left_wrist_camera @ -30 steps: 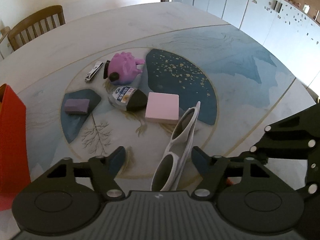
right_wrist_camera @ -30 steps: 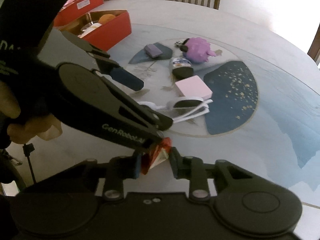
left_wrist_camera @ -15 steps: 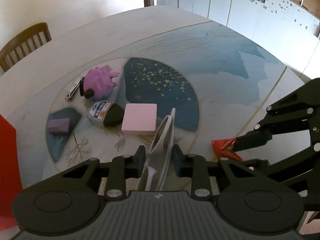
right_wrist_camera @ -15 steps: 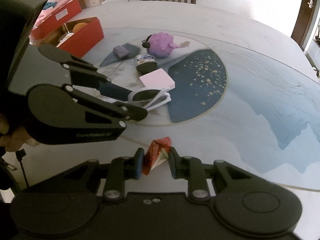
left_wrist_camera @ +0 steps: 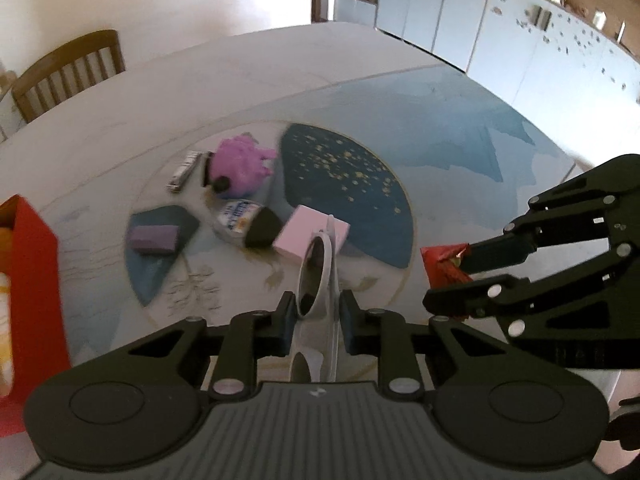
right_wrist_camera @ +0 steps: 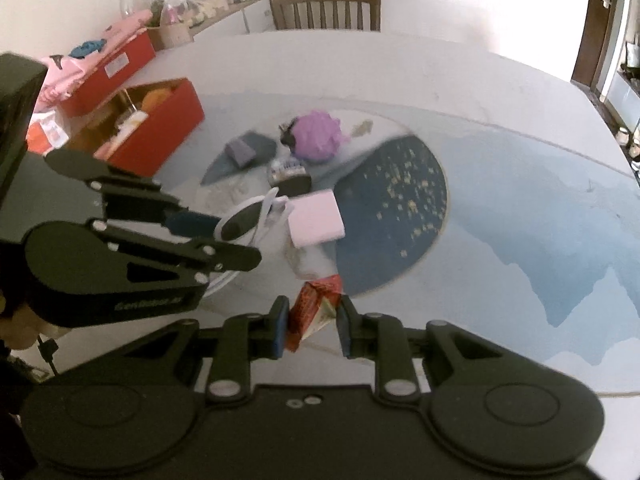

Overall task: Organize rigid objects
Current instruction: 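Carry the sunglasses with the left tool while the right tool carries the red packet over the tin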

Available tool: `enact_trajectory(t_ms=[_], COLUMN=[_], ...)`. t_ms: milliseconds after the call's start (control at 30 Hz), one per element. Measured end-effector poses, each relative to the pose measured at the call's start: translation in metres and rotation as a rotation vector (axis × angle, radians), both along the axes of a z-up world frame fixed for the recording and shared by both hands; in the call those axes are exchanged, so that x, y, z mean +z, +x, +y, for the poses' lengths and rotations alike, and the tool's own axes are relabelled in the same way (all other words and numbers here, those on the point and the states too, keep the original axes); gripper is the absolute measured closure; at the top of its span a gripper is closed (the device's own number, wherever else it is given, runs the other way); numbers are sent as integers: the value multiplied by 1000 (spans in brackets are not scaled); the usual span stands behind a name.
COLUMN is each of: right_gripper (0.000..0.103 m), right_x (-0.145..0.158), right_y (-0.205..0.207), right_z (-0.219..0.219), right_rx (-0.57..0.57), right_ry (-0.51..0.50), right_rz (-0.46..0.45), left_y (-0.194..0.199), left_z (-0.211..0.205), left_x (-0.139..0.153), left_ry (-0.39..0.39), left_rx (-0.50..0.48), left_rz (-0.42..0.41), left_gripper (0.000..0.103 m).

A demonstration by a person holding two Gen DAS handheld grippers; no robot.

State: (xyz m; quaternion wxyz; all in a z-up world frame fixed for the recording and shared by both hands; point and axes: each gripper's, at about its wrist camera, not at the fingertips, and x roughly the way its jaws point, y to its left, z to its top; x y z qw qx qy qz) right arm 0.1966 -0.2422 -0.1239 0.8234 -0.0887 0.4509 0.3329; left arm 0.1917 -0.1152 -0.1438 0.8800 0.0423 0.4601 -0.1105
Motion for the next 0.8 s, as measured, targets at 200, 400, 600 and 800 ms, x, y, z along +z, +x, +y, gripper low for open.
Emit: enact_trajectory(t_ms=[200,400,600,800], right_gripper=[79,79,79,79], right_x=[21,42,60,75], right_y=[4,3,5,5], right_z=[16,42,72,107], right_rx=[13,42,66,101], right_ry=[49,65,95,114], right_rz=[-16,-42,-60,-89], left_y=[-12,-20,-28,-37], left_z=[24,57,94,131], left_x=[22,44,63,77], left_ry=[-36,-54,-68,-73], left_rx=[46,116,196,262], left_rz=[-41,-60,-79,-96], left_gripper=[81,81,81,81])
